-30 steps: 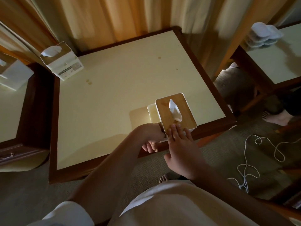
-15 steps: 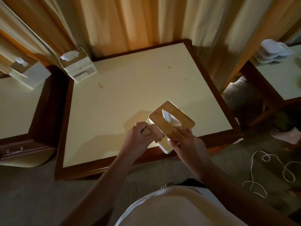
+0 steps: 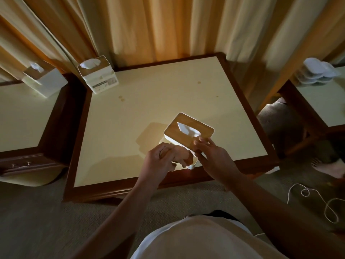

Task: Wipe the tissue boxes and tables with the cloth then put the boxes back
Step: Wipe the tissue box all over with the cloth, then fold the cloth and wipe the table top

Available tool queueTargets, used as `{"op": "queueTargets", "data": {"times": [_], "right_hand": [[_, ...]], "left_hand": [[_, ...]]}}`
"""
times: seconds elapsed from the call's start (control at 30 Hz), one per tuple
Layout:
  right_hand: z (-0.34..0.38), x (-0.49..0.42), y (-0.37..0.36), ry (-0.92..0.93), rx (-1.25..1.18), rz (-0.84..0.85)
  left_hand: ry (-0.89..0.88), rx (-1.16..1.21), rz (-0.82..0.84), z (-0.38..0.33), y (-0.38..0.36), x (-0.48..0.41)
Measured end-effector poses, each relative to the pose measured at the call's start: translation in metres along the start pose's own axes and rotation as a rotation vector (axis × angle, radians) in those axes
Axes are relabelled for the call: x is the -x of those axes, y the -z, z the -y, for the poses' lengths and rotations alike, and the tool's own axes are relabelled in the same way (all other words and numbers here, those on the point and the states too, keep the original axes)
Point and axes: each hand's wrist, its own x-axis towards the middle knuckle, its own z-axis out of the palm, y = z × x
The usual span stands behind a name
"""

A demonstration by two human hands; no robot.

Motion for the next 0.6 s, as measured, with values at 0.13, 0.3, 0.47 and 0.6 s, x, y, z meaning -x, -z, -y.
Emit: {"op": "queueTargets", "data": {"times": [0.13,0.3,0.47,0.6], "right_hand": [[0.003,-0.006,0.002,-0.014,0.010,0.035],[0.000,0.000,0.003,0.049,-0.109,0.028],[0.021,0.051,0.007,-0.115,-0.515,-0.049],[0.013,0.080,0.004,-0.297,-0.582,-0.127]], "left_hand": [[0.005,0.017,-0.016,0.001,0.000,0.003],[0.005,0.030,0.073,0.000,-0.009,0.011],[-0.015,-0.034,0.280,0.011,-0.025,0.015],[-0.033,-0.051,0.388,0.015,-0.047,0.016]]}}
